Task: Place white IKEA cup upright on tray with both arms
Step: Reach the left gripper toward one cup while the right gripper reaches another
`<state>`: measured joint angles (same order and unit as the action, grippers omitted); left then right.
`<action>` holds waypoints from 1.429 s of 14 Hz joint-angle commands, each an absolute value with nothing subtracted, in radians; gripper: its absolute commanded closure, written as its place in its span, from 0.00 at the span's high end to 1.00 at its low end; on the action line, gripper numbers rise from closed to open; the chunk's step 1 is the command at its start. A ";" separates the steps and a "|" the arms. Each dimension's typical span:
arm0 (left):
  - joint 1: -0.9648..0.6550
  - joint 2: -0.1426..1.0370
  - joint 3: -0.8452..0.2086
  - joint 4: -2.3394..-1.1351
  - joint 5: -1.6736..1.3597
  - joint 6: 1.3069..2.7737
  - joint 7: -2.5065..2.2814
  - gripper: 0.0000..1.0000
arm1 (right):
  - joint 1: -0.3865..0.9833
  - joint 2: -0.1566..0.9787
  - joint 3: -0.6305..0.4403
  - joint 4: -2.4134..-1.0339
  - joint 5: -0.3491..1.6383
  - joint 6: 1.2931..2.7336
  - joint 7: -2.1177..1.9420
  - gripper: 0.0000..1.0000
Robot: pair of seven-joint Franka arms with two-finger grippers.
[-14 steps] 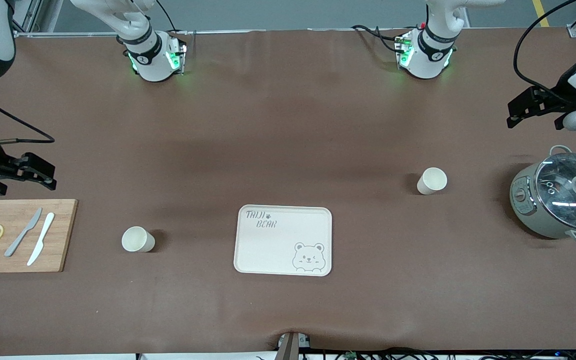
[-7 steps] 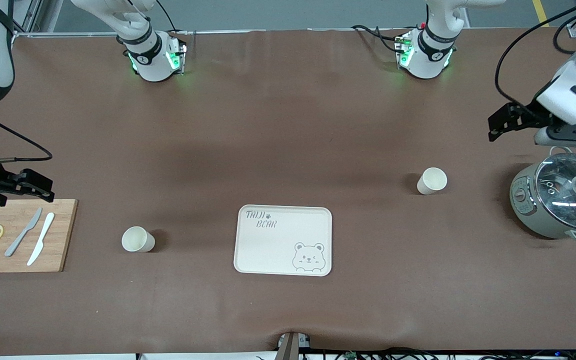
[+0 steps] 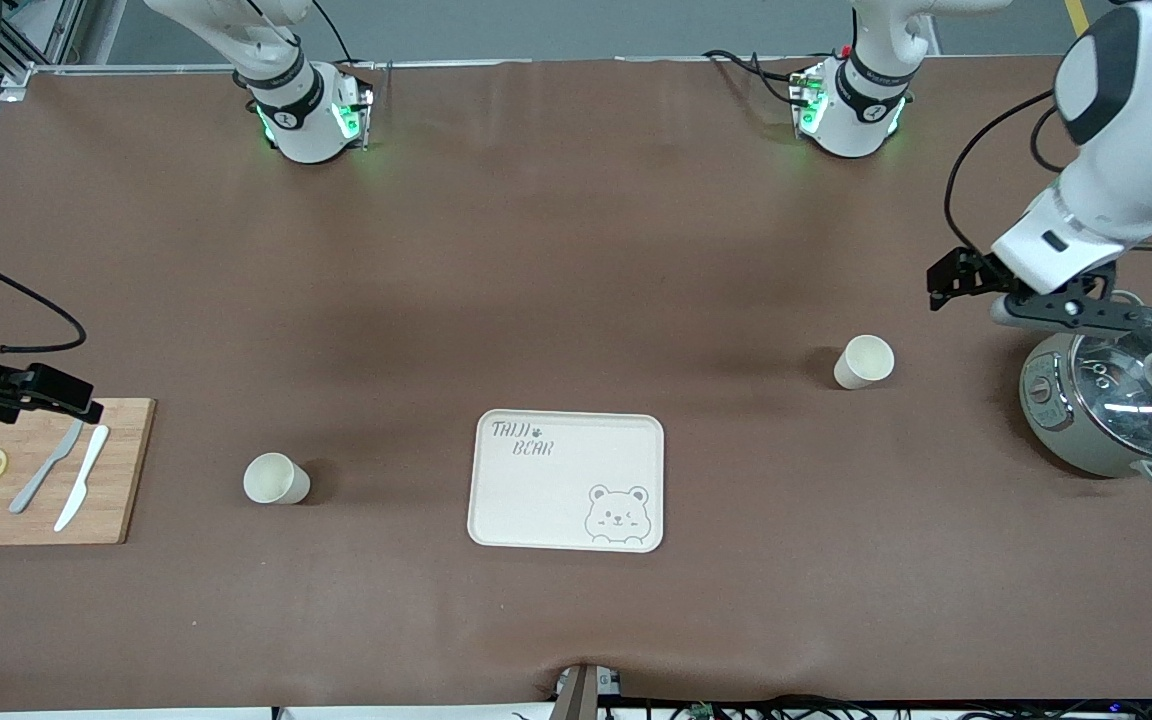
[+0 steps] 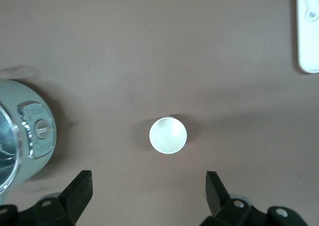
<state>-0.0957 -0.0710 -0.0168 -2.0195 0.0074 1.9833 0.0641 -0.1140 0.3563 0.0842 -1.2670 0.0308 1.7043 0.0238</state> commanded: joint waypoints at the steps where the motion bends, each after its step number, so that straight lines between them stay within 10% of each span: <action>1: -0.089 -0.106 -0.020 -2.130 0.003 2.074 0.095 1.00 | -0.126 0.365 0.097 -1.270 0.042 1.706 0.057 1.00; 20: -0.040 0.136 -0.018 -2.402 0.006 2.629 0.201 1.00 | -0.104 0.368 0.101 -1.390 0.017 1.799 0.048 1.00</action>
<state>-0.0512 0.1133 -0.0149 -2.3962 0.0074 2.5797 0.1718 -0.1047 0.3842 0.0944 -1.3687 0.0273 1.7862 0.0392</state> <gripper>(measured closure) 0.000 0.000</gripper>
